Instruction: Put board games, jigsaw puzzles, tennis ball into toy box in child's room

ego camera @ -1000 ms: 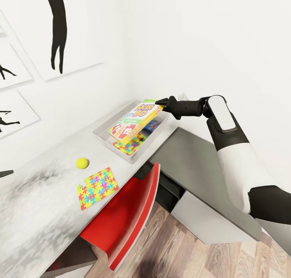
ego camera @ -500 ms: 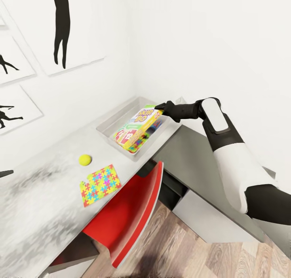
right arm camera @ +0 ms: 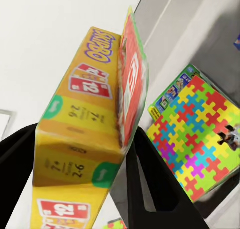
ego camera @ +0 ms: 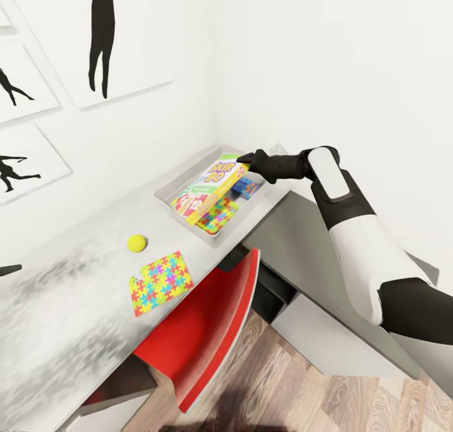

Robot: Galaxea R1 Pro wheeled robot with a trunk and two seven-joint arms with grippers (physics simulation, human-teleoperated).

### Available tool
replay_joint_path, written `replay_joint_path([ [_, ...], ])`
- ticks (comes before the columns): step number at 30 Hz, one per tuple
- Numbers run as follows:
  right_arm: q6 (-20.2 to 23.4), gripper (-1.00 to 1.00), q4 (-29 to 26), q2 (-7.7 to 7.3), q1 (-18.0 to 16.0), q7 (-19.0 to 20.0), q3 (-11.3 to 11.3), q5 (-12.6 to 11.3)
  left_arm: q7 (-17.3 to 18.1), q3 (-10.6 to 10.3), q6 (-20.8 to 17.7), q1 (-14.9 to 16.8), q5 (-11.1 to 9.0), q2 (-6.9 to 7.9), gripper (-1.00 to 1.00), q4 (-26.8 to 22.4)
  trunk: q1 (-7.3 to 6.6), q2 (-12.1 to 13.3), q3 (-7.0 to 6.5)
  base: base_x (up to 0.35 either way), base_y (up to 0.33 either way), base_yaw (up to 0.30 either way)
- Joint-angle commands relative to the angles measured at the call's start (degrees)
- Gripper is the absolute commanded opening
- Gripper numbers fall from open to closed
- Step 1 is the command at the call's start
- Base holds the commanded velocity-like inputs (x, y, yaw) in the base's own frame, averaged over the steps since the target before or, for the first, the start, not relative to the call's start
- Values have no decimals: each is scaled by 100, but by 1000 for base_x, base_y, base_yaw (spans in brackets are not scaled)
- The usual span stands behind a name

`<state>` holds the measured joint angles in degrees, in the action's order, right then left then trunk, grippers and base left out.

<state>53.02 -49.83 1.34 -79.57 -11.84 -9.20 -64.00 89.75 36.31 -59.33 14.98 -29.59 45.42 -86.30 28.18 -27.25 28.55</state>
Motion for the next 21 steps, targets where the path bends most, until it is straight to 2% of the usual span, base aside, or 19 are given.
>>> replay_joint_path([
  [1,7,-100,2,2,-12,-58,-5,-49,25,-1,-61,5,6,-9,100,0,2,-9,17,0,0,75],
  [7,4,-100,81,-4,-120,-14,-4,-27,25,-2,-61,2,6,-39,100,0,2,-9,72,0,0,75],
  [16,-195,-100,376,-21,-365,305,-33,-17,25,-2,-61,1,6,-42,100,0,2,-9,155,3,0,75],
  [21,-212,-100,413,-70,-405,329,-42,-16,25,-22,-61,0,6,-47,100,0,2,-9,201,129,0,75],
])
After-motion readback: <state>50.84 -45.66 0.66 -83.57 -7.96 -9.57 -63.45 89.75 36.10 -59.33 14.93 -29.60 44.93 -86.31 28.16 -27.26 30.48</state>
